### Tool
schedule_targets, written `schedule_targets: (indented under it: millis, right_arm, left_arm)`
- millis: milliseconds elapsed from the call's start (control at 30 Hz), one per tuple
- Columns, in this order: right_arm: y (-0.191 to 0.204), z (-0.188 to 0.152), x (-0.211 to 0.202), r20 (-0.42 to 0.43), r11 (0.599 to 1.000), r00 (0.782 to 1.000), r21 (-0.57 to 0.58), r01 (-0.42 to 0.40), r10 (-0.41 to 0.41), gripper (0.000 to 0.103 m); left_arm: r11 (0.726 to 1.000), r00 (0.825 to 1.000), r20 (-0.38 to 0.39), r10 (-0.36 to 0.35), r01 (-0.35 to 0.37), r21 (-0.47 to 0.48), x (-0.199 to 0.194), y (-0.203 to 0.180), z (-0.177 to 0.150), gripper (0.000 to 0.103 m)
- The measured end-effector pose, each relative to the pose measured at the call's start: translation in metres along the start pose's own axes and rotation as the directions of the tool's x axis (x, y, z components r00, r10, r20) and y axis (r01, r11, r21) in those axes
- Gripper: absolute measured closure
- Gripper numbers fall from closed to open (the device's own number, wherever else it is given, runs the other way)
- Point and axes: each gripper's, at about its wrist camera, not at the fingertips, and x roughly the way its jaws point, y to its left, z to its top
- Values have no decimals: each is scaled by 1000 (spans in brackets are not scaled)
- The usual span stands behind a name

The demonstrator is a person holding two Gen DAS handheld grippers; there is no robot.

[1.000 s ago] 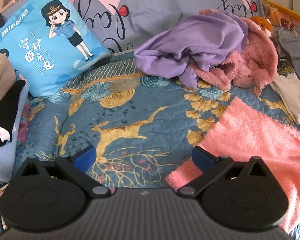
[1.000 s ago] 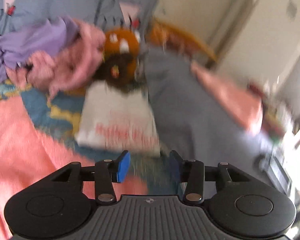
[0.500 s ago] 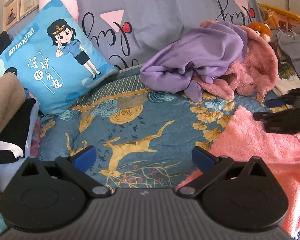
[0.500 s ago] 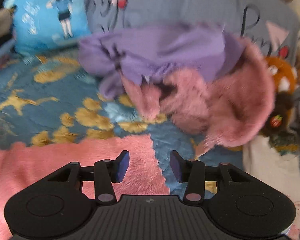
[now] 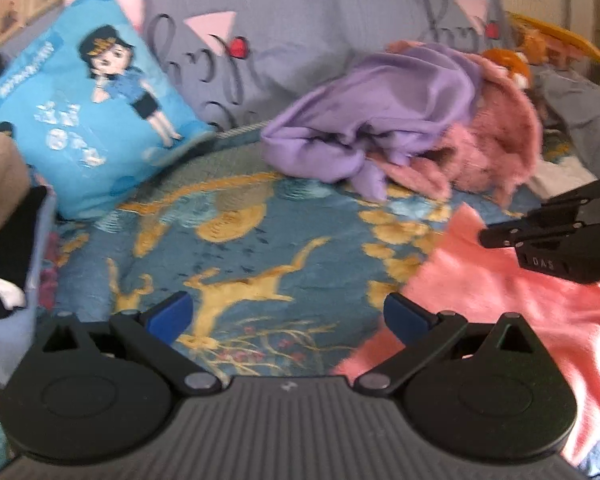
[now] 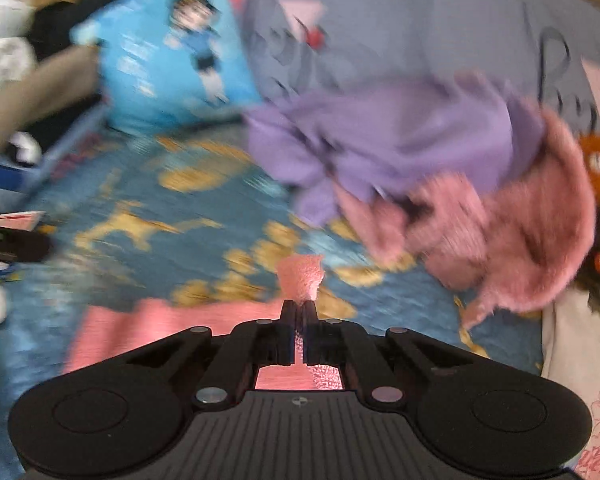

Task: Fold towel

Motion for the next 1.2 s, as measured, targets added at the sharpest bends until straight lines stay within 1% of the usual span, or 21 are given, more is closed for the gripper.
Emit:
schedule_targets:
  millis: [67, 133, 200, 267, 367, 400, 467, 500, 533, 567, 600, 633, 667, 733, 767, 900, 933, 1100, 1133, 1167, 1200]
  right_arm:
    - [16, -1, -24, 41, 999, 999, -41, -27, 29, 100]
    - [31, -7, -47, 73, 996, 996, -83, -37, 43, 100]
    - [44, -15, -62, 91, 993, 995, -117, -33, 44, 100]
    - [55, -24, -76, 105, 990, 994, -139, -28, 43, 100]
    - [60, -33, -89, 129, 991, 991, -137, -4, 22, 100]
    - [61, -35, -93, 138, 990, 990, -142, 5, 15, 100]
    - [63, -40, -100, 152, 988, 988, -156, 18, 6, 100]
    - [63, -41, -103, 155, 987, 988, -160, 23, 3, 100]
    - [63, -43, -105, 158, 986, 987, -164, 27, -1, 100]
    - [64, -45, -108, 160, 985, 987, -168, 33, -6, 100]
    - [63, -46, -109, 162, 985, 987, -168, 39, -12, 100]
    - [62, -47, -110, 163, 985, 986, -164, 45, -18, 100]
    - [62, -47, -111, 166, 986, 986, -161, 47, -20, 100]
    - [61, -48, -115, 175, 986, 984, -158, 47, -19, 100]
    - [61, -48, -116, 177, 986, 984, -160, 49, -20, 100]
    - [62, -50, -122, 186, 984, 982, -167, 55, -23, 100]
    - [62, -50, -125, 191, 985, 981, -163, 53, -21, 100]
    - [59, -46, -135, 214, 989, 977, -140, 44, -13, 100]
    - [59, -45, -136, 216, 989, 976, -139, 42, -11, 100]
    - [58, -44, -138, 217, 990, 976, -139, 38, -7, 100]
    - [58, -43, -139, 219, 989, 976, -141, 39, -7, 100]
  left_arm:
    - [997, 997, -1, -76, 76, -3, -3, -1, -1, 0]
    - [992, 992, 7, -125, 125, -7, -7, -3, -1, 0]
    - [981, 982, -1, -189, 189, -32, -9, -3, -2, 0]
    - [960, 963, -25, -270, 267, -79, -9, 0, -2, 0]
    - [912, 917, -70, -393, 378, -160, -4, 5, -3, 0]
    - [901, 907, -77, -415, 398, -173, -3, 6, -3, 0]
    - [890, 895, -80, -440, 421, -175, -3, 4, -4, 1]
    - [880, 885, -80, -459, 441, -177, -3, 4, -4, 5]
    - [870, 875, -77, -479, 460, -177, -3, 3, -4, 18]
    - [857, 861, -76, -502, 484, -176, -4, 2, -5, 27]
    - [842, 844, -84, -530, 511, -173, -4, 0, -6, 58]
    - [826, 825, -97, -557, 537, -172, -2, -3, -6, 97]
    - [812, 808, -108, -579, 559, -169, -1, -6, -7, 103]
    - [799, 793, -110, -599, 584, -147, -3, -11, -8, 103]
    - [785, 780, -103, -618, 603, -145, -5, -13, -8, 103]
    - [707, 709, -79, -701, 676, -208, -5, -8, -7, 103]
    - [693, 696, -77, -714, 686, -220, -4, -6, -7, 103]
    - [742, 733, -116, -670, 660, -119, -8, -18, -9, 103]
    - [755, 745, -120, -656, 651, -86, -10, -21, -9, 103]
    - [777, 771, -114, -627, 630, -10, -17, -28, -10, 103]
    - [786, 786, -105, -610, 616, 45, -22, -33, -12, 103]
